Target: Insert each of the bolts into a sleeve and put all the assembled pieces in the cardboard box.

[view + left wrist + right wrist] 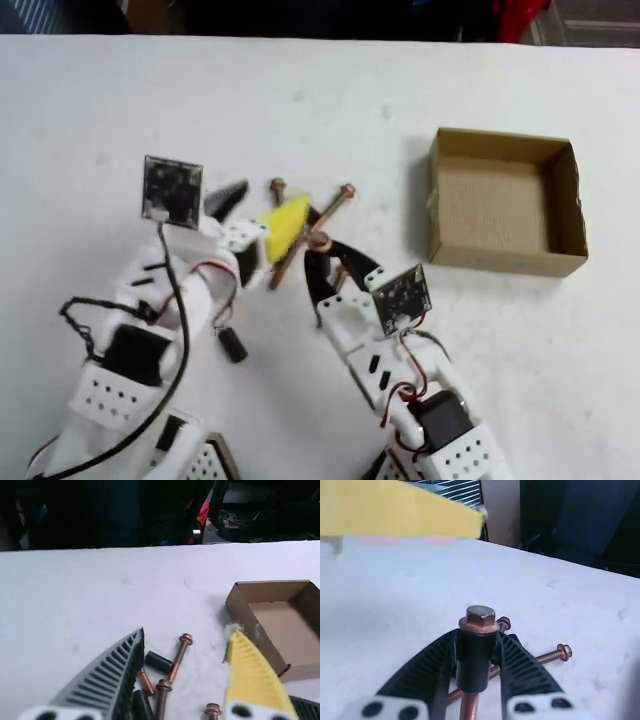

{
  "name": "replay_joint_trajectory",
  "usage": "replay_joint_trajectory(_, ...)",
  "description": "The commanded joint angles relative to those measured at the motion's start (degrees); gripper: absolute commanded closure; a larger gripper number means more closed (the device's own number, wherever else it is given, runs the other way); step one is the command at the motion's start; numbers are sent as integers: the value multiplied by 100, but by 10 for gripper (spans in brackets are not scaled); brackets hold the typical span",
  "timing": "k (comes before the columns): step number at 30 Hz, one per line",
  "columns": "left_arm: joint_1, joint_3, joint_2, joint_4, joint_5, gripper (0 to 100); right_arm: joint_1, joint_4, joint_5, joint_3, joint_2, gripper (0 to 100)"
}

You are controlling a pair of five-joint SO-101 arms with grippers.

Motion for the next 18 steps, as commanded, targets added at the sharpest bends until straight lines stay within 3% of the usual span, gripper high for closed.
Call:
replay_joint_trajectory(1,-338,-589,-40,527,-888,831,57,-22,290,-396,-110,981)
replay_joint_trajectory(5,-752,-879,-40,1468,-1749,978,57,-22,325,-396,-110,981)
replay_joint_trajectory(15,-1209,-879,4,2567,-2031,955,57,75,352,-299,-110,981)
replay_joint_trajectory(18,-1174,-870,4,2875,-2479,954,57,198,352,-308,-110,981)
